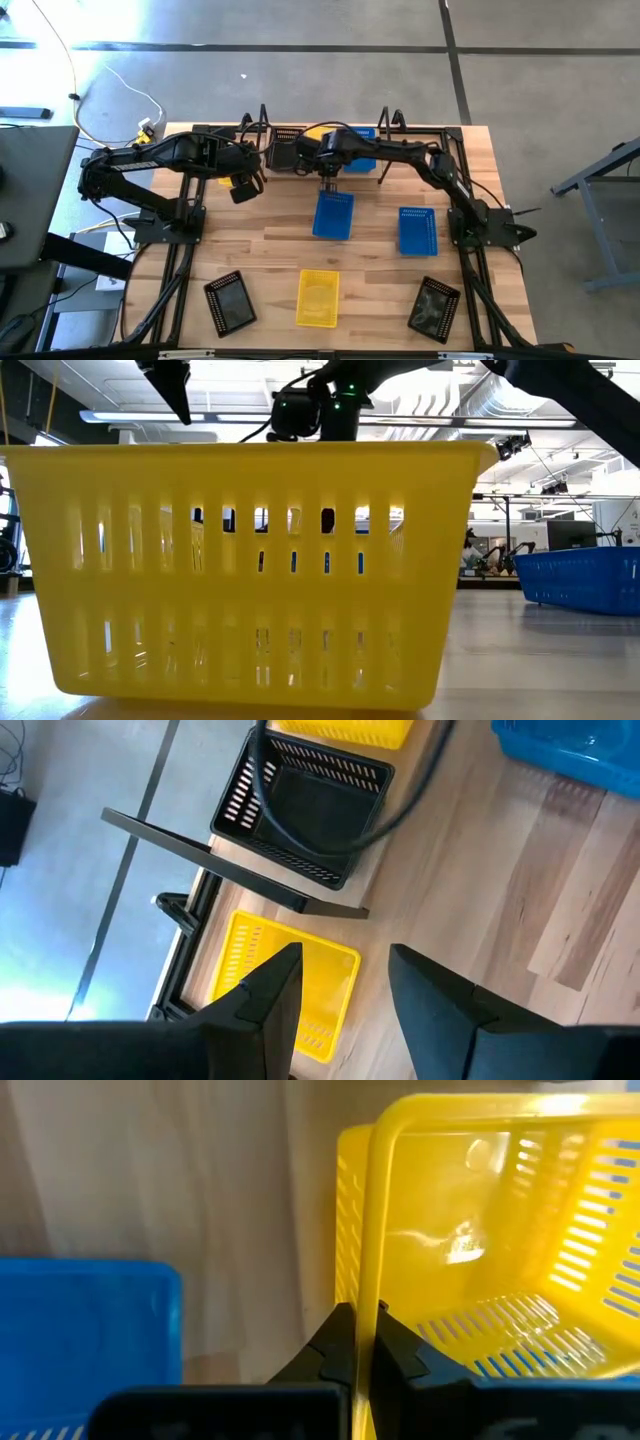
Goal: Stack baskets on shelf by color
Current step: Put the bottom right yellow bin on the shelf, then stack the left black bin on top of the black bin on the shelf
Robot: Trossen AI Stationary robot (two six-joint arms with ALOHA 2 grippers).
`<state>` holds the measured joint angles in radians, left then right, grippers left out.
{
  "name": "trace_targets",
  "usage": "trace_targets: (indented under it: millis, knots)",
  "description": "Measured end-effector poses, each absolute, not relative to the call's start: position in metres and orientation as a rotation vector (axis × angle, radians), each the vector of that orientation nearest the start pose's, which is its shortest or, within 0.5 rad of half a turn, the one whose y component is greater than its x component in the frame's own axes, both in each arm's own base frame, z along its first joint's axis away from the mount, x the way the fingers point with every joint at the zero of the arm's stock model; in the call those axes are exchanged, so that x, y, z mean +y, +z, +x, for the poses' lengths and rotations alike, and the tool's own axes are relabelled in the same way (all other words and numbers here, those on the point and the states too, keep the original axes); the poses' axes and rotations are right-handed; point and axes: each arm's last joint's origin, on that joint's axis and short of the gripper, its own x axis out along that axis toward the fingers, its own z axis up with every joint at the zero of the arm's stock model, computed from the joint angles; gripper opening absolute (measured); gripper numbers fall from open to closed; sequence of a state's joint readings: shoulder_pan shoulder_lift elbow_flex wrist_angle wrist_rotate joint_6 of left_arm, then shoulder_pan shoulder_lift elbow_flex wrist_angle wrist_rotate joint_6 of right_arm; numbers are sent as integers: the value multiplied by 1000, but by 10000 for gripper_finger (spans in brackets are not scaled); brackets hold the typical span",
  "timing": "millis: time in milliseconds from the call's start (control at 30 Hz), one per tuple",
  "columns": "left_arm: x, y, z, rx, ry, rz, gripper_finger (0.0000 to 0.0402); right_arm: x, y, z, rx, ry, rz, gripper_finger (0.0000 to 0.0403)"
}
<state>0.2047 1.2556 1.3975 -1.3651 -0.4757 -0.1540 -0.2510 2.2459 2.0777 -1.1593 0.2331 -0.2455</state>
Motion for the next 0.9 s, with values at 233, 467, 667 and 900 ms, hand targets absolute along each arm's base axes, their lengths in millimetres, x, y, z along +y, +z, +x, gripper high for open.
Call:
trace_targets:
  millis: [233,467,667,900]
  knots:
    - [54,360,197,1185,656,17,140,-126,235,445,1351,-259,-184,45]
    - [53,360,198,1186,644,9,140,-125,244,446,1318,-283,-108,92]
    - [48,359,199,1199,545,-53,140,-118,270,442,1321,-327,-10,94]
    - [25,344,194,1241,440,-137,140,-99,302,443,1244,-364,45,94]
